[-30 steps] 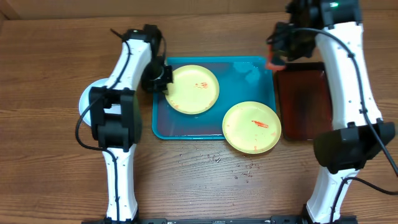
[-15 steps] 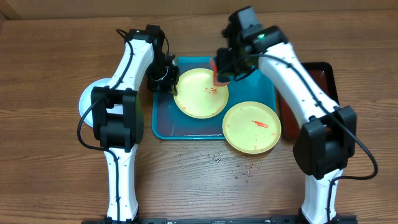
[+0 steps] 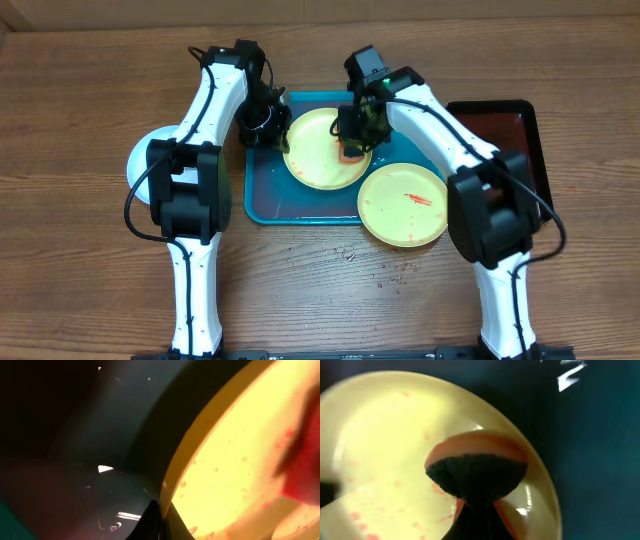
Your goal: Clean dirty plates on tray and stack at the side
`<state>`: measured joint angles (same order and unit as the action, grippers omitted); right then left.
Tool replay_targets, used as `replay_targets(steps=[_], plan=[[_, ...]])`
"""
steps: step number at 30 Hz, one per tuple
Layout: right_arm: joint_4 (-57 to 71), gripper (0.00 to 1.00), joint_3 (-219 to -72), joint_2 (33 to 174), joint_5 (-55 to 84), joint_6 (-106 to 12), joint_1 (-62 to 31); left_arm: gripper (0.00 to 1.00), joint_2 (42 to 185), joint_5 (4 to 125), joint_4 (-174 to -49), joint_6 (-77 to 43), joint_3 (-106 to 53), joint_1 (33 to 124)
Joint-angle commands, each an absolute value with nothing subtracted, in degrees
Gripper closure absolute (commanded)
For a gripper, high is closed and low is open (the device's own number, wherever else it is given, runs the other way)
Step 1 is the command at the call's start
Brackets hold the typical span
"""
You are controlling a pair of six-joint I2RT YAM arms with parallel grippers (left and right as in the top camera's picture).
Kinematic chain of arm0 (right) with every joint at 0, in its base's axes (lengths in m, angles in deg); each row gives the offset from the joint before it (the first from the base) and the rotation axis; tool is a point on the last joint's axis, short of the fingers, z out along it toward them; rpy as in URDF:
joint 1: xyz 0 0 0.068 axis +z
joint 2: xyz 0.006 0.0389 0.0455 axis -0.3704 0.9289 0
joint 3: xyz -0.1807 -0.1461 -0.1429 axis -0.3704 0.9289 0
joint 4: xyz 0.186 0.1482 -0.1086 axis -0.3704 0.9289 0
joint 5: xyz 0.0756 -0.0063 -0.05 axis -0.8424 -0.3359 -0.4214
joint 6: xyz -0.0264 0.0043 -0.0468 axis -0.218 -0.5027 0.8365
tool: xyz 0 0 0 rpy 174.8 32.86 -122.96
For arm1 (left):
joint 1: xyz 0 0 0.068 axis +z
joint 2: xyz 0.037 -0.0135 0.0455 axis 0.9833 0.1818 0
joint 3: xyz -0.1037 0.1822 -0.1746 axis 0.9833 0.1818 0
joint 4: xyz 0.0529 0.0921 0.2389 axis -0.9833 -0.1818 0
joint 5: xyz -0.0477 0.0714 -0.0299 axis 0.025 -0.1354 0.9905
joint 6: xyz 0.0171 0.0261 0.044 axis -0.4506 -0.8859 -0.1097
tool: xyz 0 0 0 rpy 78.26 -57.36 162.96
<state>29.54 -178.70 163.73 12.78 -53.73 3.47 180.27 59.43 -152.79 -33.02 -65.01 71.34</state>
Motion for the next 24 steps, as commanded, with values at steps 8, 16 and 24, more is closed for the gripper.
replay_targets(steps=[8, 16, 24], plan=[[27.4, 0.96, -178.5, 168.1, 9.8, -54.3, 3.4, 0.96, 179.6, 54.7, -153.1, -31.7, -66.4, 71.1], [24.5, 0.96, -178.5, 172.2, -3.6, -54.3, 7.3, 0.96, 179.6, 54.8, -152.9, -31.8, -66.4, 70.8], [23.9, 0.96, -179.5, 172.7, -8.2, -51.3, 11.9, 0.96, 179.6, 55.5, -152.9, -31.8, -66.4, 70.8]])
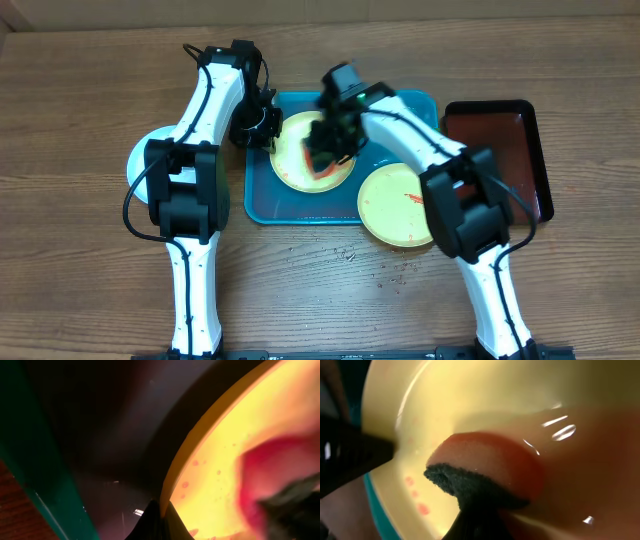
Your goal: Clean dirty plates on tray and stack at the side
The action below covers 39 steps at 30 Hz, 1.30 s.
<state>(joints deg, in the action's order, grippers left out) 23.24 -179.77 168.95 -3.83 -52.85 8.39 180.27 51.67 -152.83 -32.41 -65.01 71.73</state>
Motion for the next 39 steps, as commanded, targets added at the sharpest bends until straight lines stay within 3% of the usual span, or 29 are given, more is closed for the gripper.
replay_targets(steps=[1, 8, 23, 31, 39], plan=[[24.0, 0.96, -179.8, 172.7, -8.3, -51.3, 11.9, 0.96, 179.6, 55.5, -152.9, -31.8, -66.4, 70.8], [24.0, 0.96, -181.6, 172.7, -2.2, -51.3, 9.0, 0.96, 179.6, 56.3, -152.9, -31.8, -66.4, 70.8], [33.5, 0.96, -191.4, 172.7, 26.9, -51.3, 2.3, 0.96, 179.6, 56.3, -153.2, -31.8, -66.4, 70.8], [33.2, 0.96, -190.3, 173.4, 21.9, -51.5, 3.8, 0.96, 179.6, 56.3, -153.3, -31.8, -66.4, 70.8], [25.7, 0.96, -187.4, 174.0, 7.2, -51.0, 8.2, 0.96, 179.6, 56.3, -153.3, -31.8, -66.4, 70.8]])
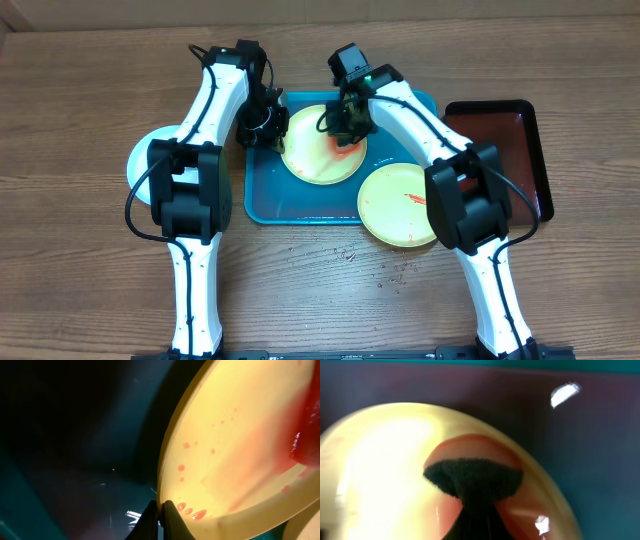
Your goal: Clean dirty plates on tray and stack at the side
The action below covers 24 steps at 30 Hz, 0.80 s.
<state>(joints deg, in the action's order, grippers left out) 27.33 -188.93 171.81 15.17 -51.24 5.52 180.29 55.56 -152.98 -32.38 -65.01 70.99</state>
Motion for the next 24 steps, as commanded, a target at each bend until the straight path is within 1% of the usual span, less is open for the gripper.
replay_targets(steps=[1, 5, 8, 13, 17, 24], plan=[[24.9, 0.96, -187.4, 174.0, 6.0, -51.0, 8.6, 0.96, 179.6, 56.3, -153.3, -31.8, -66.4, 70.8], [21.8, 0.96, -187.4, 174.0, 2.1, -51.1, 10.2, 0.96, 179.6, 56.3, -153.3, -31.8, -66.4, 70.8], [22.2, 0.96, -187.4, 174.0, 1.9, -51.5, 11.1, 0.96, 179.6, 56.3, -153.3, -31.8, -66.4, 70.8], [28.3, 0.96, -187.4, 174.0, -0.3, -50.5, 10.8, 0.96, 179.6, 56.3, -153.4, -31.8, -66.4, 70.8], [35.3, 0.96, -187.6, 174.0, -0.7, -45.6, 8.9, 0.96, 179.6, 56.3, -153.4, -31.8, -66.4, 70.9], [42.7, 0.96, -187.9, 174.0, 6.8, -44.8, 3.8, 0.96, 179.6, 56.3, -153.3, -32.0, -66.4, 70.9]])
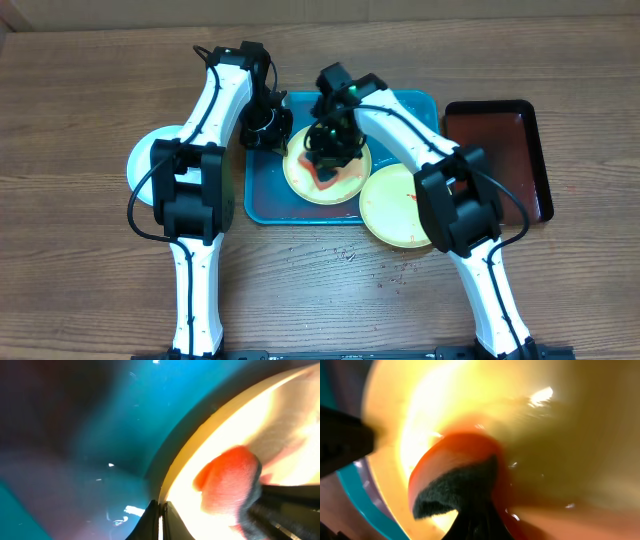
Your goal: Clean dirty plates on tray and stack at the side
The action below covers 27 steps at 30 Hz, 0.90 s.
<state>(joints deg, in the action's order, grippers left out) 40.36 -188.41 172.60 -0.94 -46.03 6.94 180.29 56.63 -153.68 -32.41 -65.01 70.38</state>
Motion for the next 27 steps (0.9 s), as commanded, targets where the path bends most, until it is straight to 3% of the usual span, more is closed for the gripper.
replay_targets(steps=[1, 10, 15, 23, 25, 27], plan=[[43.6, 0.96, -188.2, 174.0, 8.3, -44.8, 3.1, 0.96, 179.6, 56.2, -153.3, -32.1, -66.4, 70.9], [46.2, 0.96, -193.3, 174.0, 13.3, -45.3, -0.4, 0.96, 179.6, 56.1, -153.3, -32.5, -66.4, 70.9], [41.3, 0.96, -192.7, 174.0, 8.3, -45.4, 0.0, 0.96, 179.6, 56.1, -151.6, -42.0, -66.0, 69.8], [40.6, 0.96, -192.3, 174.0, 7.6, -45.5, 1.1, 0.84, 179.7, 56.1, -145.9, -47.0, -59.7, 67.7], [40.7, 0.96, -192.3, 174.0, 7.6, -45.6, 1.1, 0.85, 179.7, 56.1, -145.3, -46.9, -58.1, 67.6], [40.6, 0.96, -192.3, 174.0, 7.6, -46.8, 1.1, 0.96, 179.7, 56.0, -144.6, -46.4, -56.7, 67.6]])
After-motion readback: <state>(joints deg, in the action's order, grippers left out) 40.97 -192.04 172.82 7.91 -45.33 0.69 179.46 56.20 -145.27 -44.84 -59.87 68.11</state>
